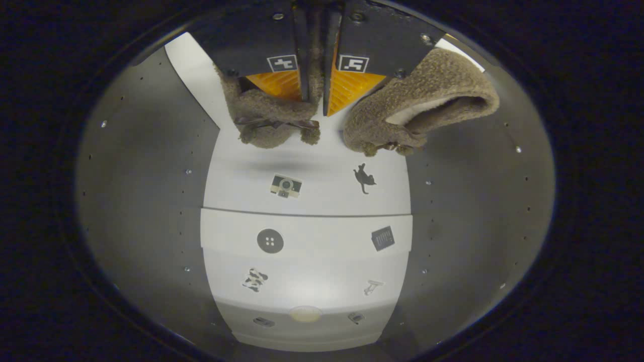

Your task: Open the shoe cabinet door, grab the shoes and put them into the shoe cabinet, then close the shoe cabinet door.

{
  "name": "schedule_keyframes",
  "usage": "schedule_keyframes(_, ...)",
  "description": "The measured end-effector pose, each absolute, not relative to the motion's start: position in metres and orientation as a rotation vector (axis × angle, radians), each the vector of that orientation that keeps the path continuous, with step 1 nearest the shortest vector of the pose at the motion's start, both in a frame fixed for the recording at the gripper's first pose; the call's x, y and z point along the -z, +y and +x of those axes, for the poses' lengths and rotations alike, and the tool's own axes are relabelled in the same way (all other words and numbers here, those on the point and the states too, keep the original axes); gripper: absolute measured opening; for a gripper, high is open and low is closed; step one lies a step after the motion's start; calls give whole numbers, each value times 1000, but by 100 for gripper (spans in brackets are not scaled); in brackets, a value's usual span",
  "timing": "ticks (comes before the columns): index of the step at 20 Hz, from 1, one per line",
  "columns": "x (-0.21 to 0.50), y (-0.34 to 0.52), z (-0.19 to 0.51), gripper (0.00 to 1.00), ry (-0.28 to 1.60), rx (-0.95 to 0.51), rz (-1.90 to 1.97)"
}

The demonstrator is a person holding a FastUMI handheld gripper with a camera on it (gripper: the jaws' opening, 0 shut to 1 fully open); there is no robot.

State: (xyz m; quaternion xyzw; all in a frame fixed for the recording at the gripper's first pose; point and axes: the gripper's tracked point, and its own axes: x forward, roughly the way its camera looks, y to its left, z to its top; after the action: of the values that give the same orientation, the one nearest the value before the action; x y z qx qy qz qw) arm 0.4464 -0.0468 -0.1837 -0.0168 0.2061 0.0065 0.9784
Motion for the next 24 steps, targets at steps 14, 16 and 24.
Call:
schedule_keyframes(14,144,-60,395,82,429,123,-112)
schedule_keyframes(16,135,-60,374,84,413,132,-123)
schedule_keyframes(24,92,-25,244,93,345,53,-25)
